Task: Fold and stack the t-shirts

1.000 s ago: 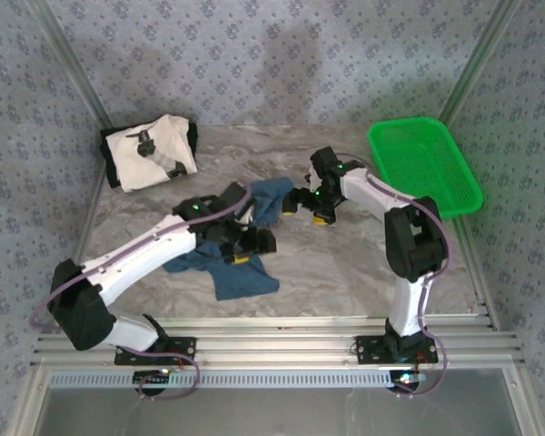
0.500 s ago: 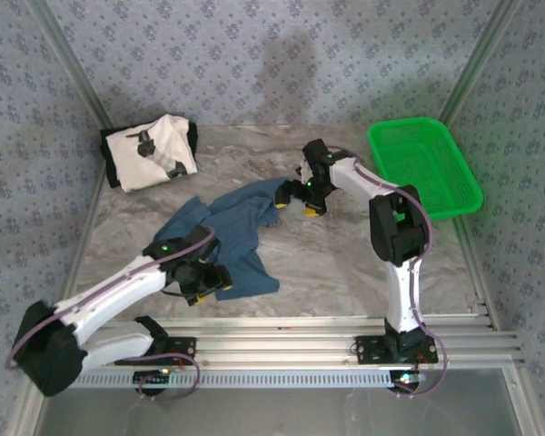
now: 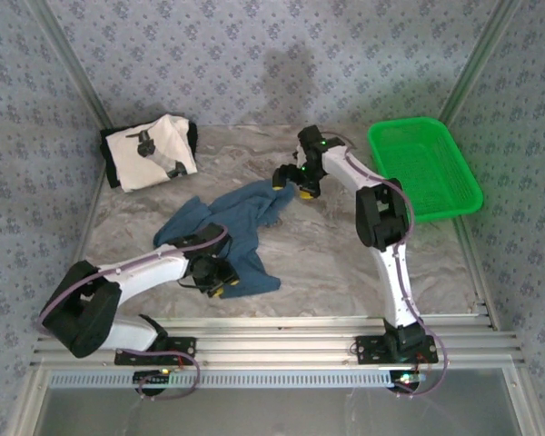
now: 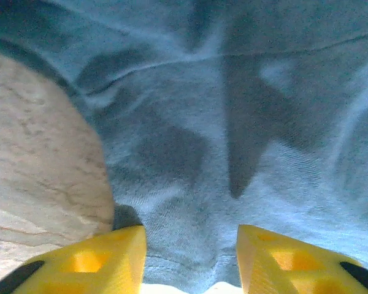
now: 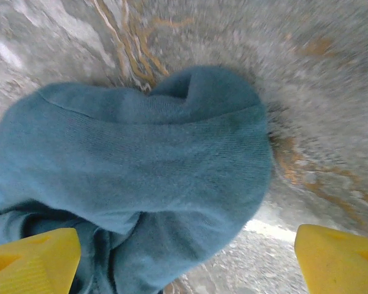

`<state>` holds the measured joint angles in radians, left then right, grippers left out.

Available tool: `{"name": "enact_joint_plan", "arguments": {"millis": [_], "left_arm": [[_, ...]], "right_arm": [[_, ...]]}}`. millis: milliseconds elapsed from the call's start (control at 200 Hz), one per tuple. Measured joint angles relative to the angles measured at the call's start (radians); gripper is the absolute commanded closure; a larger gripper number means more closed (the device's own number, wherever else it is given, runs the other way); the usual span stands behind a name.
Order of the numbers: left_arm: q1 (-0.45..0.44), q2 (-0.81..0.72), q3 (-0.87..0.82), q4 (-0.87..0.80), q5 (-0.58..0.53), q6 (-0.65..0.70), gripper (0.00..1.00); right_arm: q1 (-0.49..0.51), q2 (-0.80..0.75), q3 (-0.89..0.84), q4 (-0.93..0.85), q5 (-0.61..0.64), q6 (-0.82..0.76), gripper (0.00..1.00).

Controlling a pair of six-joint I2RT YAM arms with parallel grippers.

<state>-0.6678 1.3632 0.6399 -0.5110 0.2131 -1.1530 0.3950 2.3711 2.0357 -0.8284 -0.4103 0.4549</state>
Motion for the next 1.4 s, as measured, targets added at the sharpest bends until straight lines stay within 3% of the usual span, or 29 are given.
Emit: {"name": "enact_joint_plan", "arguments": {"millis": [100,150,200,270,315,515,670,869,1089,1294,1399], "left_arm": [[-0.002,0.04,0.01,0.03,0.008,0.01,1.0],[-0.001,0.047,0.018,0.032,0.015,0.019,1.0],[0.001,0.046,0.029,0.03,0.008,0.029,1.0],[0.016,0.014,0.056,-0.019,-0.007,0.055,1.0],[0.041,-0.034,0.088,-0.079,-0.027,0.082,1.0],[0.28,-0.357,0.401,-0.347,-0.118,0.217,1.0],[0.375,-0.43,0.675,-0.485,-0.151,0.309,1.0],[0.403,-0.332,0.913,-0.543,-0.119,0.386,1.0],[0.406,-0.238,1.076,-0.538,-0.077,0.431,1.0],[0.406,-0.197,1.157,-0.474,0.005,0.431,1.0],[0.407,-0.09,1.278,-0.449,0.05,0.439,1.0]], "right_arm": [[0.03,0.034,0.018,-0.011,0.028,0.015,0.16],[0.033,0.038,0.043,-0.018,0.023,0.03,0.28],[0.041,0.052,0.07,-0.017,0.019,0.044,0.49],[0.058,0.077,0.09,-0.005,0.018,0.061,0.86],[0.064,0.088,0.089,-0.001,0.02,0.074,1.0],[0.028,0.016,-0.013,0.088,0.053,0.123,1.0],[-0.091,-0.186,-0.077,0.108,0.074,0.125,1.0],[-0.255,-0.471,-0.013,0.031,0.027,0.08,1.0],[-0.315,-0.694,-0.025,-0.086,-0.048,0.002,1.0],[-0.438,-0.755,0.004,-0.1,-0.171,0.001,1.0],[-0.457,-0.676,0.15,-0.121,-0.208,0.008,1.0]]}}
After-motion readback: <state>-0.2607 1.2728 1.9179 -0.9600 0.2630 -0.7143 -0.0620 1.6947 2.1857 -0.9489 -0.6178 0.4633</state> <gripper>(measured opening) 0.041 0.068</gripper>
